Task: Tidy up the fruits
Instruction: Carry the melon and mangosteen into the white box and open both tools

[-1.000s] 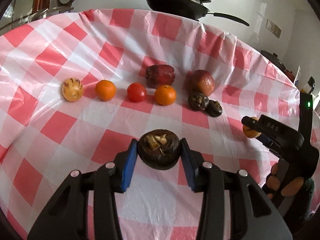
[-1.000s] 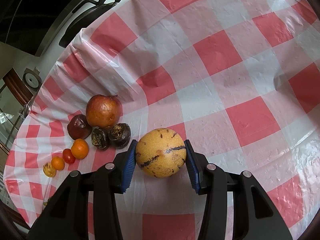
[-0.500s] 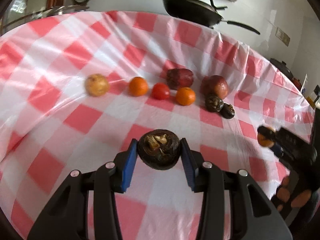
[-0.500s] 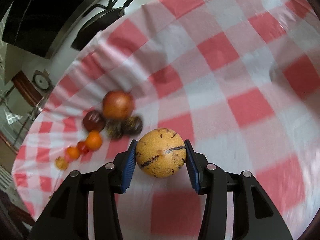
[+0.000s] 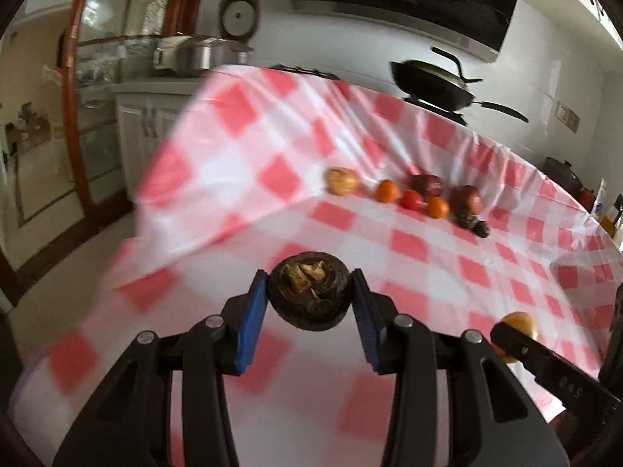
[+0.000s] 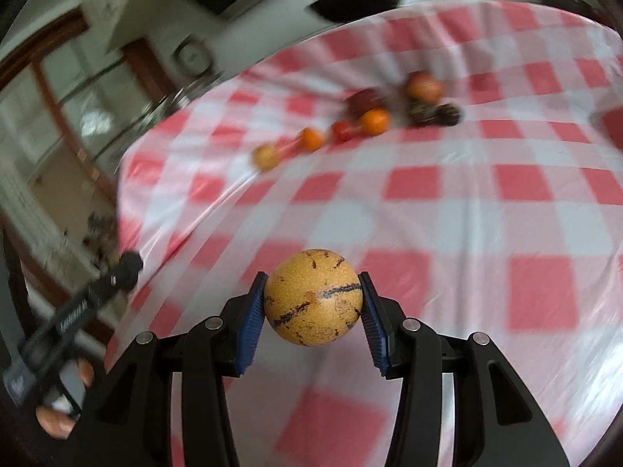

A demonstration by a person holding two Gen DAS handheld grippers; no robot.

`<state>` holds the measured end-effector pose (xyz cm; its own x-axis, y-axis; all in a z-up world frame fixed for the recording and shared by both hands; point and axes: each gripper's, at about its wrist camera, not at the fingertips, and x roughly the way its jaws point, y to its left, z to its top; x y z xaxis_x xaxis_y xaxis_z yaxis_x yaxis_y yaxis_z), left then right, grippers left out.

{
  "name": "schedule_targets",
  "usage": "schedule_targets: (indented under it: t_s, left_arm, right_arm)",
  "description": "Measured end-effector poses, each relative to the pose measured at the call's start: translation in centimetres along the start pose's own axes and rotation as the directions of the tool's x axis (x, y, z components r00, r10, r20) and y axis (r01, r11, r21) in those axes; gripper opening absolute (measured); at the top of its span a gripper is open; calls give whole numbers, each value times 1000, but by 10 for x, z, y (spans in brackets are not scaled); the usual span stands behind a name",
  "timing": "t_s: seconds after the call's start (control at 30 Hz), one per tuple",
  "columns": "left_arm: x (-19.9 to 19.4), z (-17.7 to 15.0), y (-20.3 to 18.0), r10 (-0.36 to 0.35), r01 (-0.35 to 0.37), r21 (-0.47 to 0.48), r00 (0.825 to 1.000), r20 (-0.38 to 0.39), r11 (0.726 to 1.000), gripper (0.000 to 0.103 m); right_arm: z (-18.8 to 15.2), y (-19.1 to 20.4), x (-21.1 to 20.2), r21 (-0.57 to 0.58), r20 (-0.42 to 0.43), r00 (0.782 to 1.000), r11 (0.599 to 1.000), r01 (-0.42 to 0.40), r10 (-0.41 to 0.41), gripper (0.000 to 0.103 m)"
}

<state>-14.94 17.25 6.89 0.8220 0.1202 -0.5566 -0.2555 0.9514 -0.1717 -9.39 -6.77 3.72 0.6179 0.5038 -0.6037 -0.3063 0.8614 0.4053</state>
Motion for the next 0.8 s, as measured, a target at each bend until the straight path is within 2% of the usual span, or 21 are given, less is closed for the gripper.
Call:
schedule_targets:
  t_s: [0.23, 0.47, 0.53, 0.67, 0.8]
  left_arm:
    - [-33, -30, 92, 89, -92, -81, 995, -41, 992, 43]
    - [-58, -56, 165, 186, -195, -159, 980, -65, 968, 43]
    - [-64, -64, 184, 206, -218, -191, 975, -78, 957, 43]
    - [-76, -81, 224, 251, -271, -254, 962, -110, 928, 43]
    - [-83, -98, 248, 292, -323, -268, 945, -149, 908, 43]
  right_arm:
    - [-36, 72, 5, -189, -86, 995, 980, -61, 45, 46]
    - [-71, 132, 13, -337, -176, 979, 929, -155, 100, 46]
    - [-85, 154, 15, -395, -213, 969, 896, -205, 128, 46]
    - [-118, 200, 11, -515, -281, 942, 799, -310, 184, 46]
    - [-156, 241, 5, -600, -376, 897, 677, -426, 232, 46]
